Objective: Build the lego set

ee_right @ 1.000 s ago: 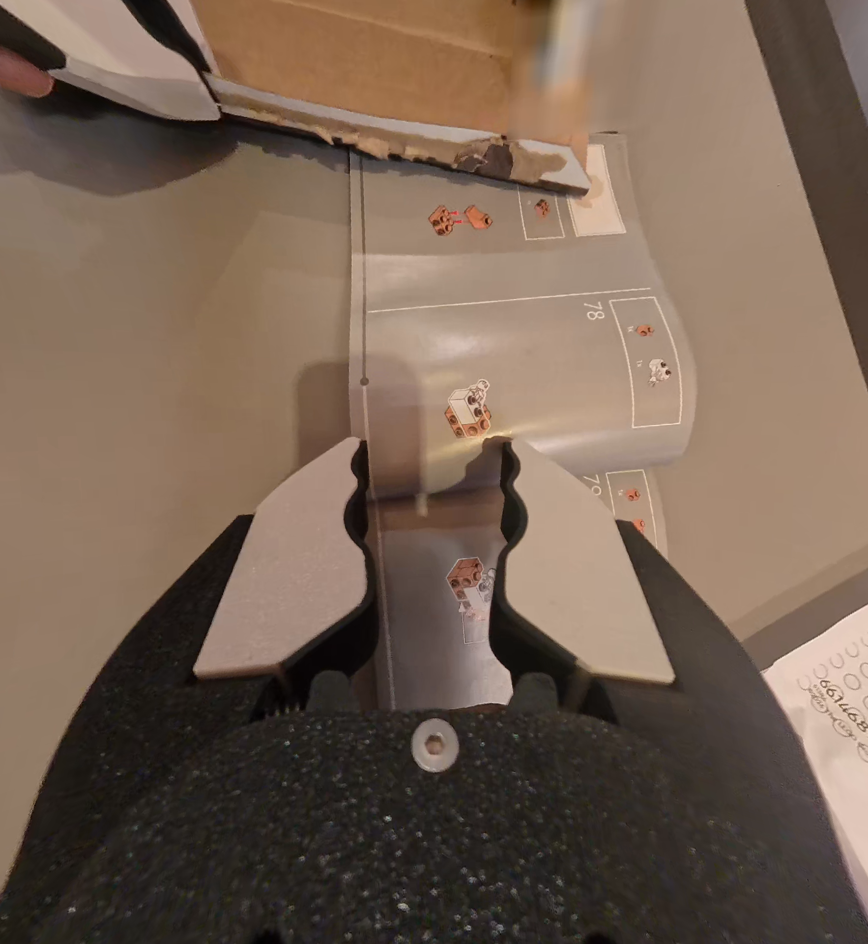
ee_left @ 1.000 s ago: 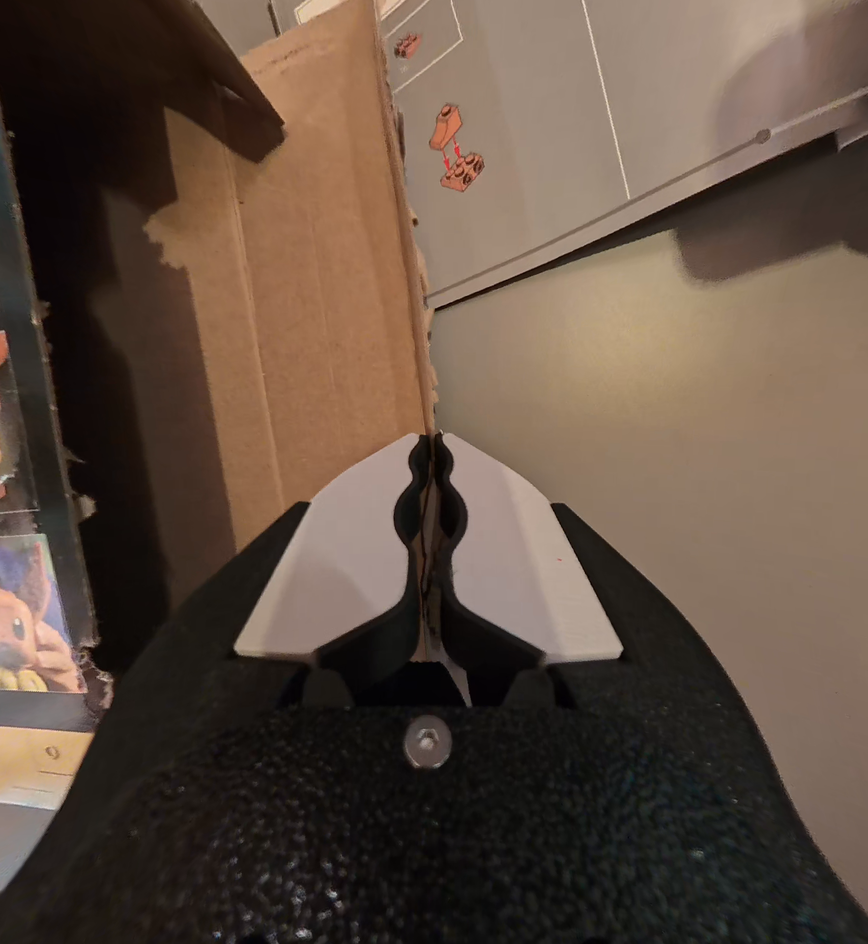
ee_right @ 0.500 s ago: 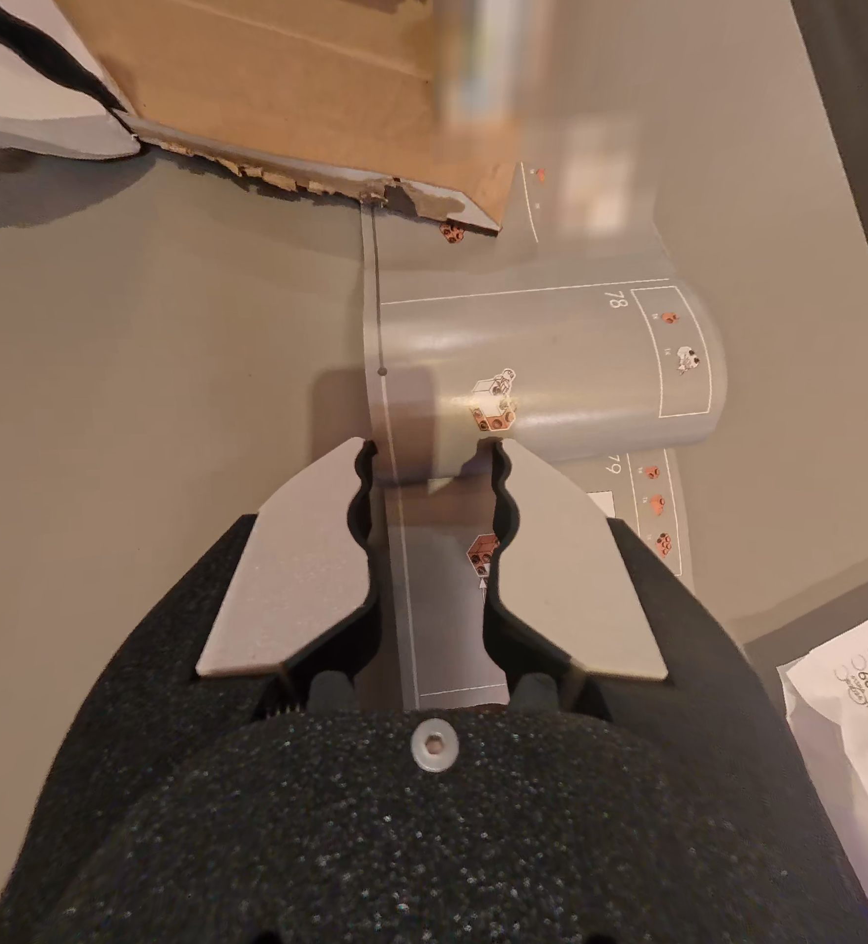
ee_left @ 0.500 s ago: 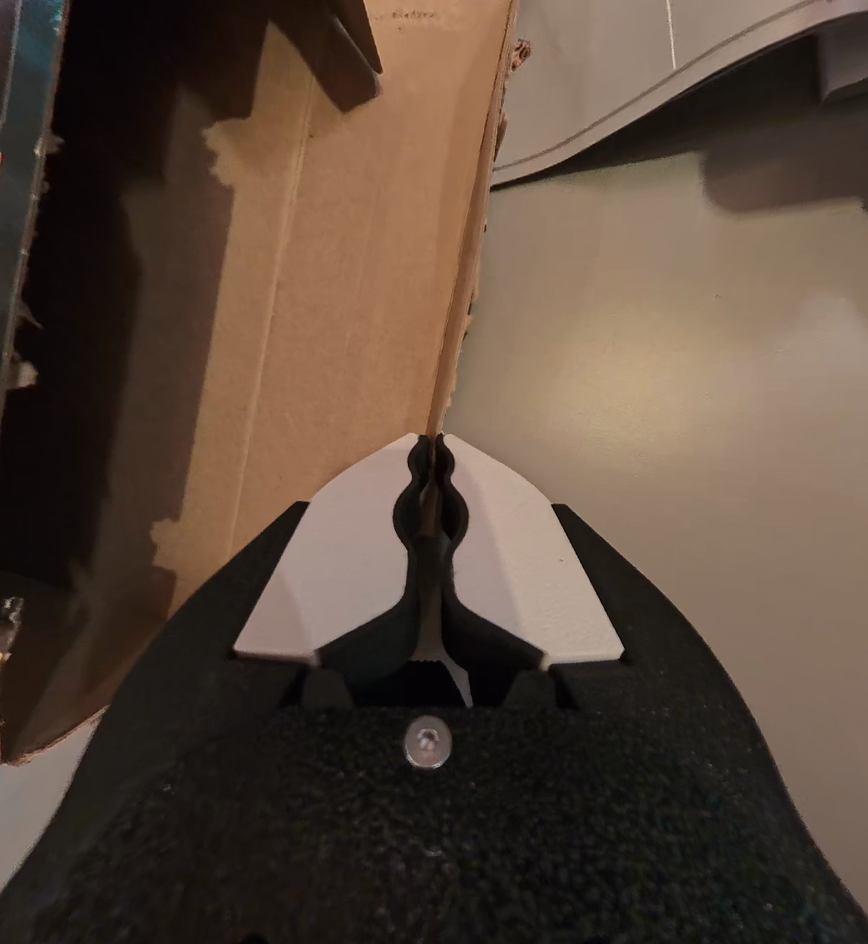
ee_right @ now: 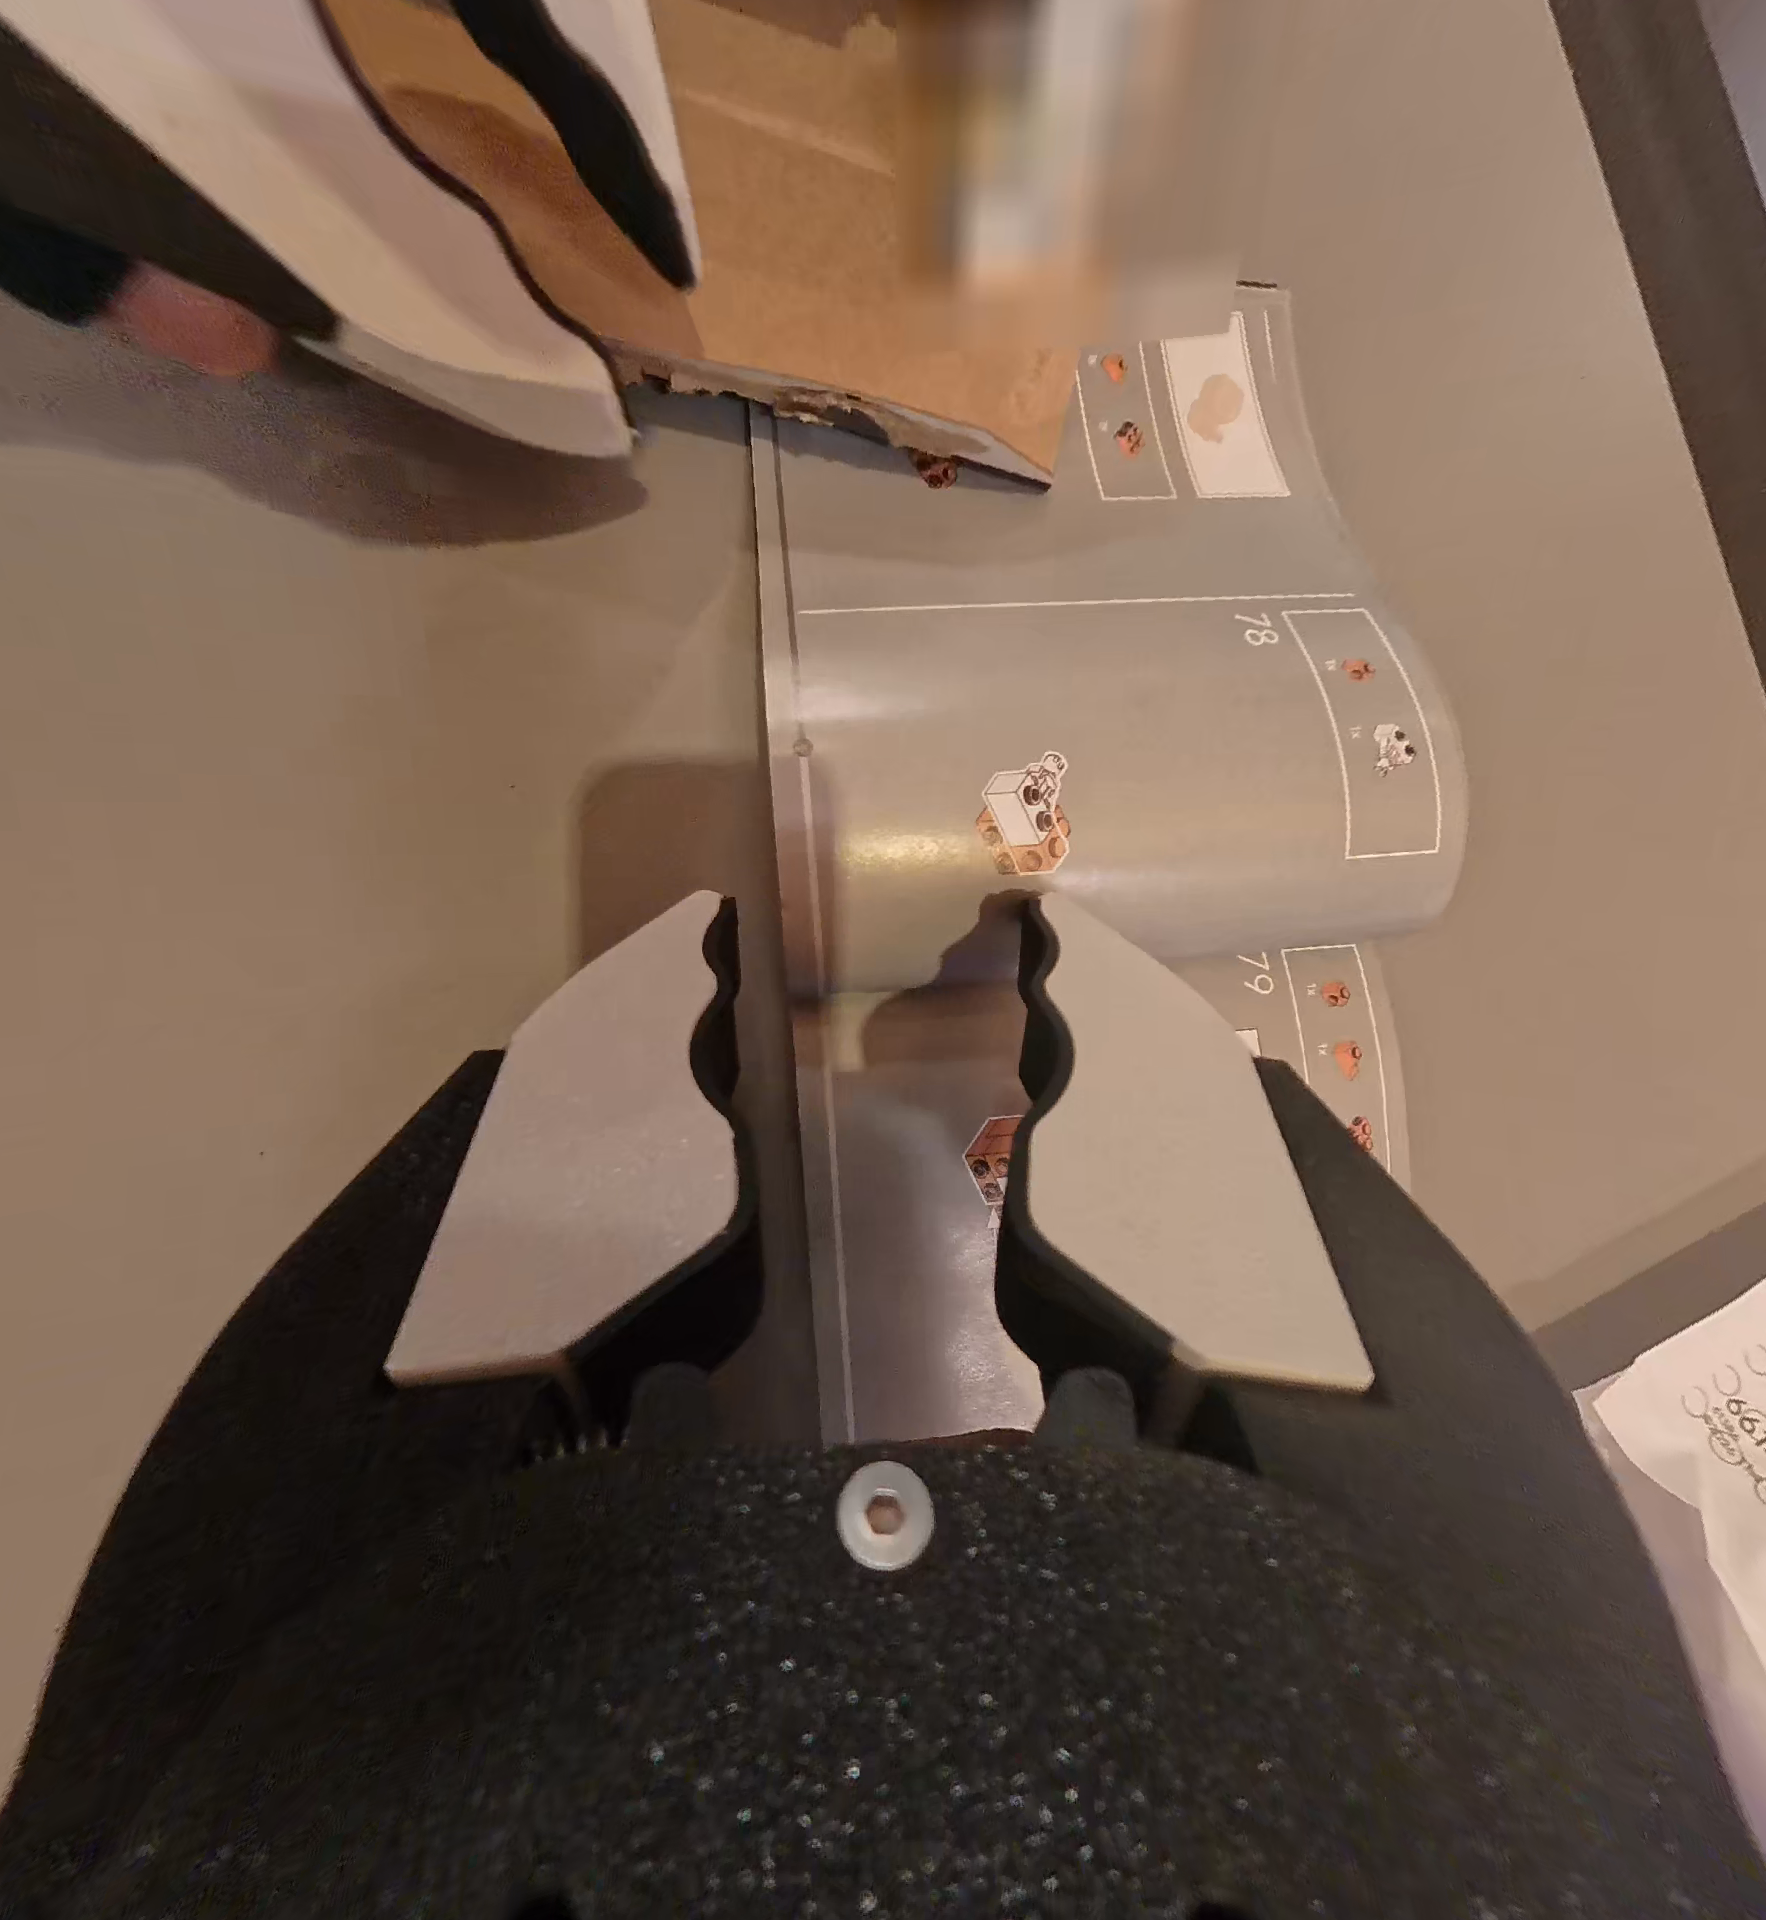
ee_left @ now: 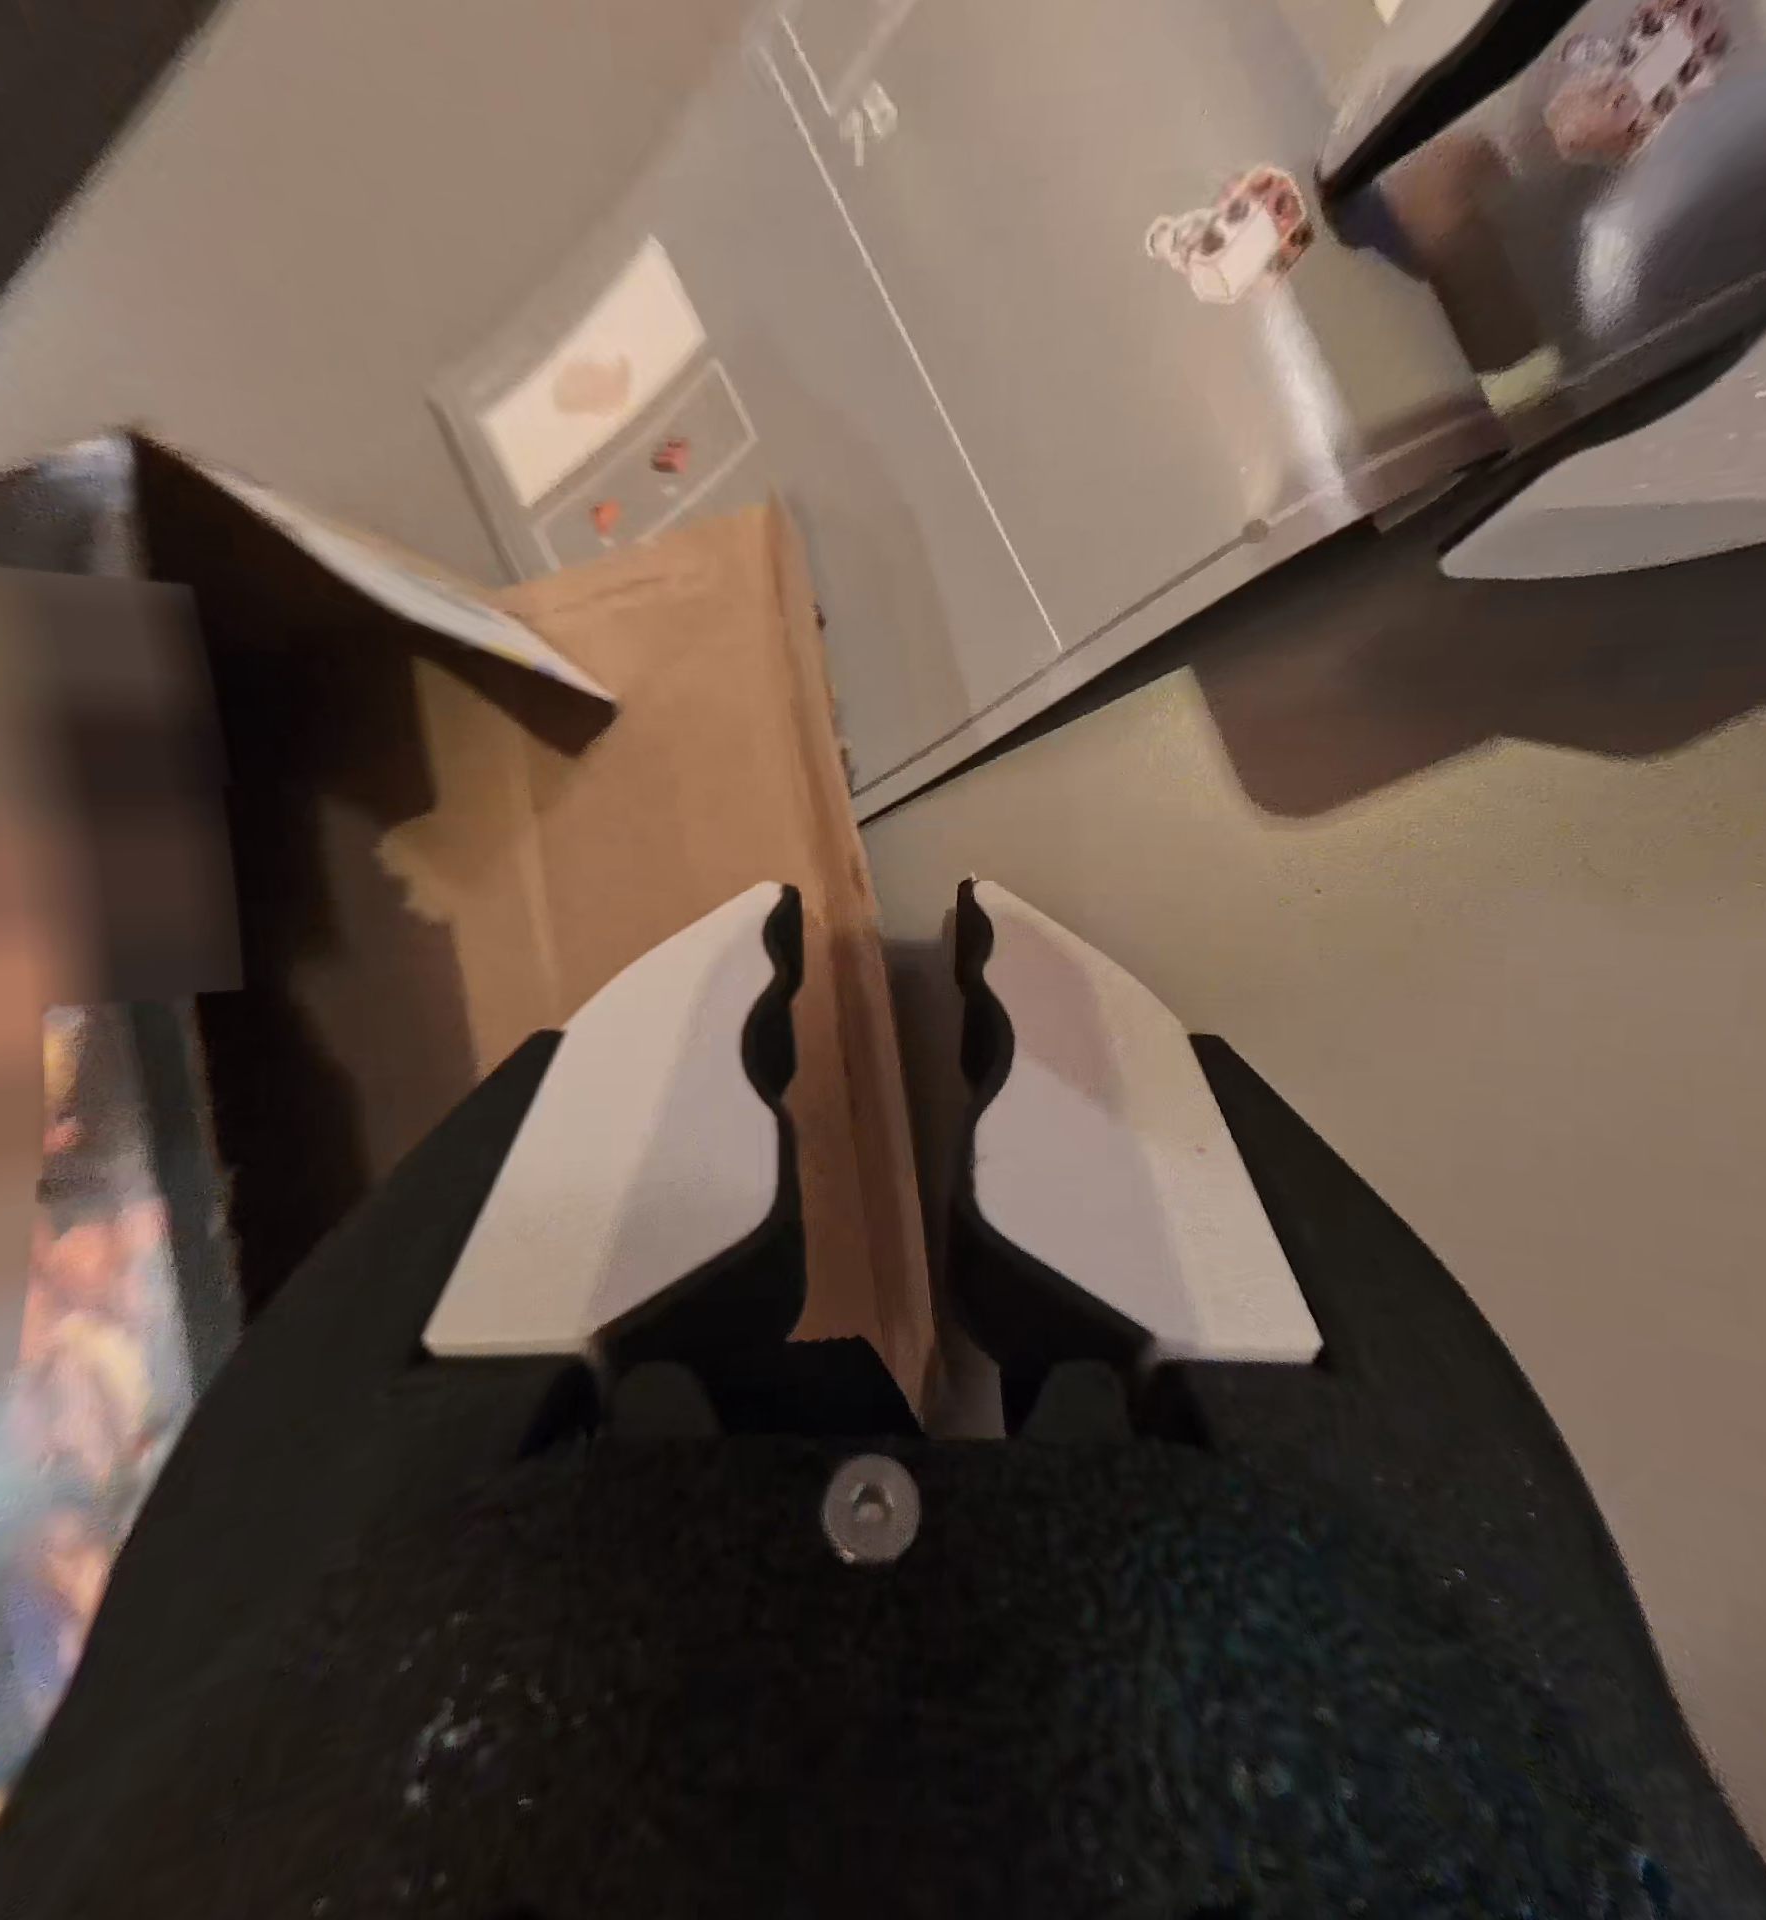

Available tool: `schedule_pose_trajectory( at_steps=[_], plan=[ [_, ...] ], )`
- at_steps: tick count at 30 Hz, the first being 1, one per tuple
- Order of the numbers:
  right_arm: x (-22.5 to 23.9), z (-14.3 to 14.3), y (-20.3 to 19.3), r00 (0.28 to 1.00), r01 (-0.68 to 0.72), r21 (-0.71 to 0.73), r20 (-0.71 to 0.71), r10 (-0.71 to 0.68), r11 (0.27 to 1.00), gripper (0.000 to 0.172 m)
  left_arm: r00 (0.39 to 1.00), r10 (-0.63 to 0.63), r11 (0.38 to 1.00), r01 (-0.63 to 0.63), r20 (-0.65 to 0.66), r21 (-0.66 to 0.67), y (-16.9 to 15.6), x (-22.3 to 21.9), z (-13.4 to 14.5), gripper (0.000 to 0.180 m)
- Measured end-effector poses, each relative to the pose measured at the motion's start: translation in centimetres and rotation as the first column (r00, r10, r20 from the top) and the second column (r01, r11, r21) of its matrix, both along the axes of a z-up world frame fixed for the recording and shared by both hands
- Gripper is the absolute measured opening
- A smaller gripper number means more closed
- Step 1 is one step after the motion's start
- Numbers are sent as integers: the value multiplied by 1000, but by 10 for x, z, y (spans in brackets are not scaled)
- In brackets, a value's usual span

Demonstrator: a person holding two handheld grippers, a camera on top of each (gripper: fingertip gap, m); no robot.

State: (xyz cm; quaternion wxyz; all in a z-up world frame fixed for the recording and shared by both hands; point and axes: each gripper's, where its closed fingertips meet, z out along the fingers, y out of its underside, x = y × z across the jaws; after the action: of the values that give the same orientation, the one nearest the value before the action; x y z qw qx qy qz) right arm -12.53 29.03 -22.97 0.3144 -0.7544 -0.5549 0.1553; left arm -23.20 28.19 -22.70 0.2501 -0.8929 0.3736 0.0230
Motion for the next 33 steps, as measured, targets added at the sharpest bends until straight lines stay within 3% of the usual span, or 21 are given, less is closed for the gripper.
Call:
schedule_pose_trajectory(
  at_steps=[3, 6, 10, 14, 22, 26, 33],
  plan=[
    [0, 0, 0, 1000, -1, -2, -3, 1, 1000, 52, 997, -81, 993, 79, -17, -92, 3, 1, -23, 21],
    [1, 0, 0, 1000, -6, 2, 2, 6, 1000, 52, 992, -125, 988, 124, 0, -88, 8, 0, -25, 18],
    [1, 0, 0, 1000, -10, 7, 9, 10, 1000, 51, 997, -41, 996, 46, 67, -79, 15, -9, -17, 3],
    [0, 0, 1, 1000, -8, 7, 5, 7, 1000, 51, 995, 55, 998, -51, 84, -45, 23, -21, -18, 2],
    [-1, 0, 1, 1000, -5, 13, 3, 5, 1000, 50, 994, 109, 994, -109, -15, -10, 23, -38, -19, 2],
    [-1, 0, 0, 1000, -6, 19, 8, 6, 1000, 51, 996, 91, 996, -91, -22, 0, 21, -36, -20, 4],
    [1, 1, -2, 1000, -9, 15, 13, 8, 1000, 54, 991, 74, 997, -75, 113, 0, 19, -23, -19, 30]
  ],
)
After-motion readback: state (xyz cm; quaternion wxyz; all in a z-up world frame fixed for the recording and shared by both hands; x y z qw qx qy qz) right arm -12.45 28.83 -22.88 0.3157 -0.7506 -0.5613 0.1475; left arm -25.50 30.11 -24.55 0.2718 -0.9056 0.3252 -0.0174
